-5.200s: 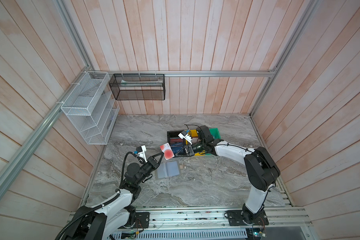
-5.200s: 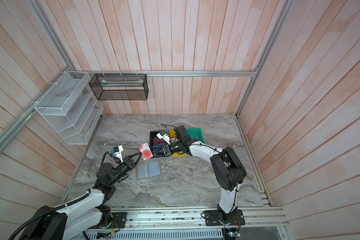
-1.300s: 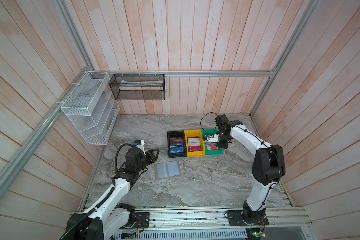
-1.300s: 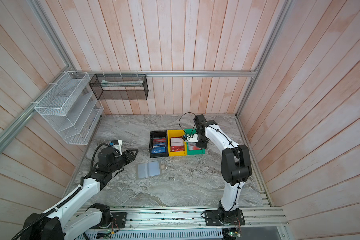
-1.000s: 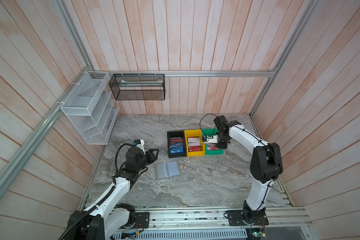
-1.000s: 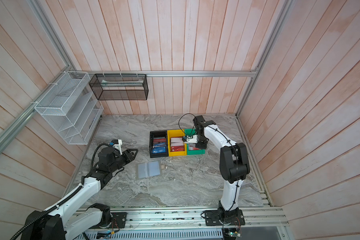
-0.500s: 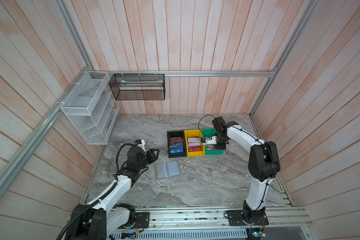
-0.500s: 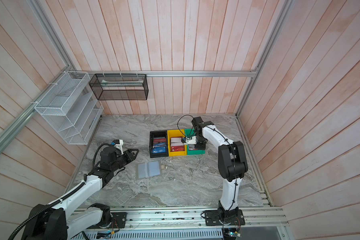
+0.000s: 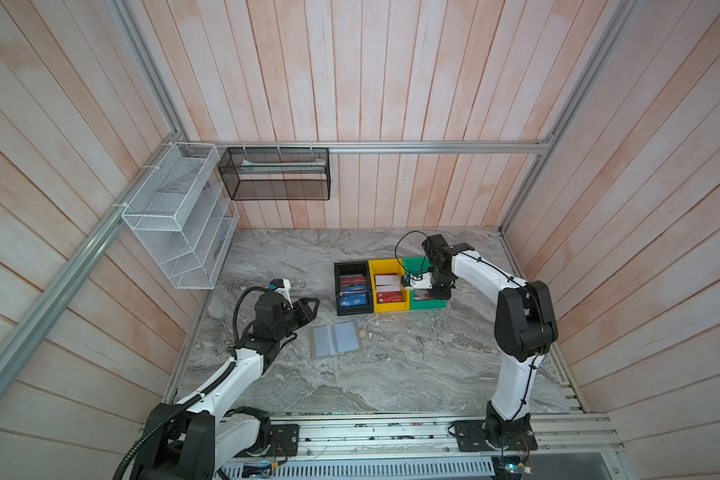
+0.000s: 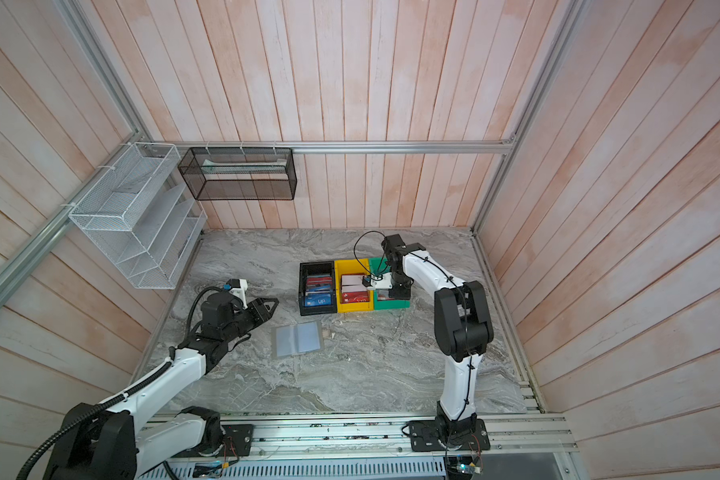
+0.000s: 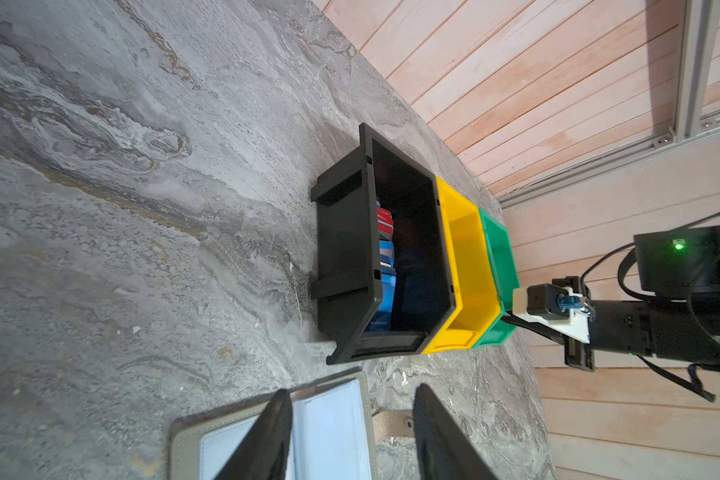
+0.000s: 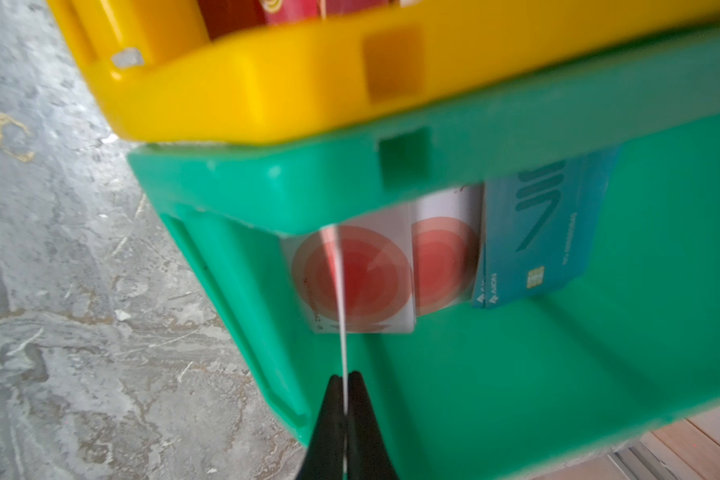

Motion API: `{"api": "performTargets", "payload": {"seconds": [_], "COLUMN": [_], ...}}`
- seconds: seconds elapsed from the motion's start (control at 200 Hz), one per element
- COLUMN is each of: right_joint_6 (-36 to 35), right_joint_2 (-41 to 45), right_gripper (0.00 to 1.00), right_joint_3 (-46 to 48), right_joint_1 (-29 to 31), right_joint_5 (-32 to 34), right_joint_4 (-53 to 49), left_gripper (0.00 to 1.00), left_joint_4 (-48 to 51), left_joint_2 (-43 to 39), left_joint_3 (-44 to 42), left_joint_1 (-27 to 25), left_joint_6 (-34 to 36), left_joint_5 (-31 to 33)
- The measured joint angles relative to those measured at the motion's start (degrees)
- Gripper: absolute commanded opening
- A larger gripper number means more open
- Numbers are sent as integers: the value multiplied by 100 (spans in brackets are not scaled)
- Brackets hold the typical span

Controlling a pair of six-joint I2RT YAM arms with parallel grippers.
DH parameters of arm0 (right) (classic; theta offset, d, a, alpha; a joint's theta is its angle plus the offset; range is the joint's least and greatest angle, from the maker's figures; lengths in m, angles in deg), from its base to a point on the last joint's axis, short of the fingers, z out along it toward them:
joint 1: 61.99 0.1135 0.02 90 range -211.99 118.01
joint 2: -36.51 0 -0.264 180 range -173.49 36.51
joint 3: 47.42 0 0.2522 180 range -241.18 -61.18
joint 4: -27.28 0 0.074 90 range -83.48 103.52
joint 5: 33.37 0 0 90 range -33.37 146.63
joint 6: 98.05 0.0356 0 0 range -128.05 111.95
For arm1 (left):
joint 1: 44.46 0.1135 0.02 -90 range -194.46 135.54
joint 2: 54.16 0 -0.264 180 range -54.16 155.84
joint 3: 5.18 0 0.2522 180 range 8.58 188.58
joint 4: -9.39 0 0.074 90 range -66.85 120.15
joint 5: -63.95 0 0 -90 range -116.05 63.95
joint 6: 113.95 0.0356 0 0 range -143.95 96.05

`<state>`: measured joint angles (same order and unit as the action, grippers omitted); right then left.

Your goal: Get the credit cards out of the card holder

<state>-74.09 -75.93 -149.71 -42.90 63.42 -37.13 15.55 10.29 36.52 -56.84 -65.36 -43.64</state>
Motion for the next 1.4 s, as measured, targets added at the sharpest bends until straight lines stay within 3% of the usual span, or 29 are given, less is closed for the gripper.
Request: {"api": "performTargets", "payload": {"seconds": [0.115, 0.56, 0.825, 0.91, 0.92, 0.93, 0.95, 1.095, 1.25, 1.4], "right_joint_6": [35, 74, 1034, 1554, 1631, 1674, 1818, 2920, 4079, 4758], "right_joint_2": [-2, -2, 472, 1241, 1364, 1443, 1681, 3136, 4098, 4562], "right_gripper": [27, 29, 32, 32, 32, 32, 32, 34, 35, 37], "right_joint_3": [2, 4, 22, 570, 664, 734, 933, 2422, 4089, 5635], "right_joint_1": [0, 0, -162, -422, -466, -496, -581, -1416, -2498, -2667], "right_joint_5": [63, 92, -284, -590, -638, -662, -741, -1281, -2135, -2780], "right_joint_4": [59, 160, 708, 1434, 1519, 1604, 1792, 3316, 4894, 6332], "left_gripper": [51, 52, 55, 64, 70, 92, 100, 100, 100, 100], "left_joint_4": [-33, -94, 114, 260, 282, 293, 328, 485, 343, -367], "left_joint_2": [7, 37, -118, -256, -273, -289, -319, -507, -791, -1016], "left_joint_3": [0, -9, -7, 42, 55, 68, 101, 433, 501, 66], "left_joint_1": [2, 22, 319, 485, 503, 520, 549, 651, 688, 717], "left_joint_6": [0, -17, 129, 278, 332, 323, 442, 984, 1707, 2337], "left_joint_5": [-15, -17, 9, 94, 118, 133, 173, 533, 1080, 1569]}}
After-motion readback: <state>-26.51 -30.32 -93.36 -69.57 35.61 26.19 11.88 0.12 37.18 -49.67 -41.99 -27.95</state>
